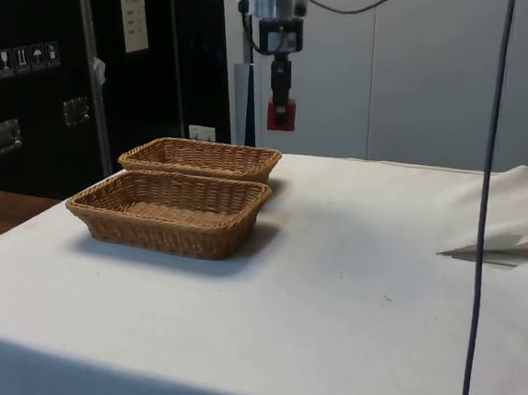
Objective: Pick up the red cube and place it into the right basket.
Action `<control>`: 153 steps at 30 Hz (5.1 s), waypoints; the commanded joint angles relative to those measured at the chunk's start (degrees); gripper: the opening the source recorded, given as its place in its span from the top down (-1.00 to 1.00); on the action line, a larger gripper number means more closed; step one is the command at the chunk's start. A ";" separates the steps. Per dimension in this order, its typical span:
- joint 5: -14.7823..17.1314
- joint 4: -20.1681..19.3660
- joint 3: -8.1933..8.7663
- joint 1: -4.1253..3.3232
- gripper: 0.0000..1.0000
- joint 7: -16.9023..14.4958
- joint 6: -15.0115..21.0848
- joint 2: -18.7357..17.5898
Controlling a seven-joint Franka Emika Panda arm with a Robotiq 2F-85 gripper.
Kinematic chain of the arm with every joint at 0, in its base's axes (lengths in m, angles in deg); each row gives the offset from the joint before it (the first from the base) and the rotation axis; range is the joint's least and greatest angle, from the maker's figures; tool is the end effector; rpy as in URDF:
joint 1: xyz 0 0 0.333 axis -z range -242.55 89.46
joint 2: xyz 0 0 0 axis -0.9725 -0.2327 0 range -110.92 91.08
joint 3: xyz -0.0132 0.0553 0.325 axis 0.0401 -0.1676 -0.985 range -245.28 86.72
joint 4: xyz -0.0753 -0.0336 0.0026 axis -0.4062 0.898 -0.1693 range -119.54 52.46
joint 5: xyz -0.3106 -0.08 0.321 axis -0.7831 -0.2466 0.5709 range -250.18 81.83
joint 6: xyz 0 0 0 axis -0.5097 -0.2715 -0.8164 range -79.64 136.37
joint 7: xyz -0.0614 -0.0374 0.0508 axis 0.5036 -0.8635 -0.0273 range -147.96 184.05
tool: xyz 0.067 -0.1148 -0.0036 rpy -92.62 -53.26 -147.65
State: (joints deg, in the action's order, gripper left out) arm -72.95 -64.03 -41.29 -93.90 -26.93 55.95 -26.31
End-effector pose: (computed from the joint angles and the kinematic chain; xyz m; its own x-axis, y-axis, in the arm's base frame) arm 0.5878 -0.2151 0.2573 0.9521 0.3058 0.0005 0.3055 -0.9511 0.0449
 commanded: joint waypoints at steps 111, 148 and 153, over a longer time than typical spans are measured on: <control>24.58 33.06 3.95 3.09 -1.00 -0.63 -10.54 -30.94; 17.59 26.36 2.98 -5.90 -1.00 6.99 -12.83 -19.82; 17.02 25.90 2.92 -6.42 -1.00 6.93 -13.52 -18.68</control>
State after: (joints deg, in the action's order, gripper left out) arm -55.47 -37.33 -38.77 -99.63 -20.23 41.91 -45.56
